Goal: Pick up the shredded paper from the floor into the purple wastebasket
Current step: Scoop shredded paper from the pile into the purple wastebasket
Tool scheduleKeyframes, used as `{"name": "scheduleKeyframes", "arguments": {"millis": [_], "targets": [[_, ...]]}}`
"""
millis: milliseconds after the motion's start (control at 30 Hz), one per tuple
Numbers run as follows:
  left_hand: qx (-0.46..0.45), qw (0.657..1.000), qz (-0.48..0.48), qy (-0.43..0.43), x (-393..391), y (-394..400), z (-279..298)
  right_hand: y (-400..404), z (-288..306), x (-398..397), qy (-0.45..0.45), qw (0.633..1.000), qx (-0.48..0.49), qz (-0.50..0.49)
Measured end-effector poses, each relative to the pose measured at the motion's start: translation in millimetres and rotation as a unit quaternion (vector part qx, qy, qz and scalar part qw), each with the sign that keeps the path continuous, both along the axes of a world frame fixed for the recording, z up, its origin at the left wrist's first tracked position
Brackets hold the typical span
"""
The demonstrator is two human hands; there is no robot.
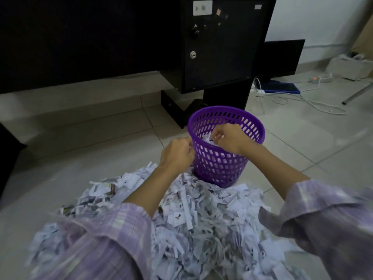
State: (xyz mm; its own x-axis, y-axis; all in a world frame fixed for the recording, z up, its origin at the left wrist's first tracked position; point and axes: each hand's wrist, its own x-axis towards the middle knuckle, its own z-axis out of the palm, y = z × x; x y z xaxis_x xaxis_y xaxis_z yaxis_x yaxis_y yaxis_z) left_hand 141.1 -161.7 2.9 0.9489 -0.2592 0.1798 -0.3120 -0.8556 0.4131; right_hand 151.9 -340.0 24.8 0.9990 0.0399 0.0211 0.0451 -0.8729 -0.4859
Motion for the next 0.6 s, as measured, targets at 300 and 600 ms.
{"name": "scheduleKeyframes", "arguments": {"millis": [300, 600], "targets": [[0.068, 0.99, -0.003, 0.127, -93, 87, -71, 68, -86, -106, 0.146, 0.987, 0.066, 0.009], [0.054, 0.977, 0.031, 0.204, -158, 154, -143, 161, -188, -176, 0.311, 0.945, 0.091, 0.042]]}}
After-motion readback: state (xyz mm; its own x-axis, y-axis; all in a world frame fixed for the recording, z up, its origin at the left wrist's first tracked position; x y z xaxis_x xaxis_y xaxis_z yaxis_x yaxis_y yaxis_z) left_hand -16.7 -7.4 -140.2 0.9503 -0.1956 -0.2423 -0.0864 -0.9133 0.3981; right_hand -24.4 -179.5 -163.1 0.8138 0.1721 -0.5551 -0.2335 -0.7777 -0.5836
